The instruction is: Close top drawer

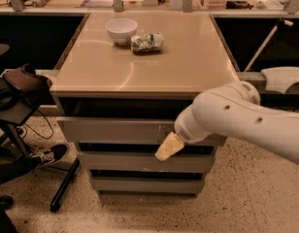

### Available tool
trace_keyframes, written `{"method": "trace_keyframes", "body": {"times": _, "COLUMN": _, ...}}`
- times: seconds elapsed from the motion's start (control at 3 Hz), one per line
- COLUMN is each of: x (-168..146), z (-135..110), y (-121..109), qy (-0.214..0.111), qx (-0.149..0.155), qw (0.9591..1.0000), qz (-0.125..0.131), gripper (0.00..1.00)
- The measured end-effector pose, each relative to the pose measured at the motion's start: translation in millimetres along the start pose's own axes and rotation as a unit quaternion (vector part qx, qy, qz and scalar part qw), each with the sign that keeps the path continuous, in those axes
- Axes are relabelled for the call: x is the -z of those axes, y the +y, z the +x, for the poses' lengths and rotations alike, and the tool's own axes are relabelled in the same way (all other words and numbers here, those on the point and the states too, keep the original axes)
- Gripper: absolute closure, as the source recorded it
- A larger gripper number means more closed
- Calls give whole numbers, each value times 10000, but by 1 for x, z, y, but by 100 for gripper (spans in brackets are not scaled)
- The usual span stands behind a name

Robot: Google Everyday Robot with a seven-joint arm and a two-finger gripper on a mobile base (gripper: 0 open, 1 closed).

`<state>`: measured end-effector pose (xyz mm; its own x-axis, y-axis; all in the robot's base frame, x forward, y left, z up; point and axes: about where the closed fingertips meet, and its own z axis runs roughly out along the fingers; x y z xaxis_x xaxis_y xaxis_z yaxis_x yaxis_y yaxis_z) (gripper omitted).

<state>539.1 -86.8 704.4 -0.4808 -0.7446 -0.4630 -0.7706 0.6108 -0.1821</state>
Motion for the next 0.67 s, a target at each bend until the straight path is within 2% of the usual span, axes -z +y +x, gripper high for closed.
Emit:
{"method": "trace_keyframes", "body": {"times": 0.33, "x": 23, "z": 20, "y": 16, "qy": 132, "qx": -293, "qw": 9994, "qz": 154, "gripper": 0}}
{"method": "trace_keyframes", "body": {"times": 0.67, "x": 22, "z": 19, "y": 16, "qy": 129, "qx": -290, "qw": 9994, "qz": 151, "gripper": 0}}
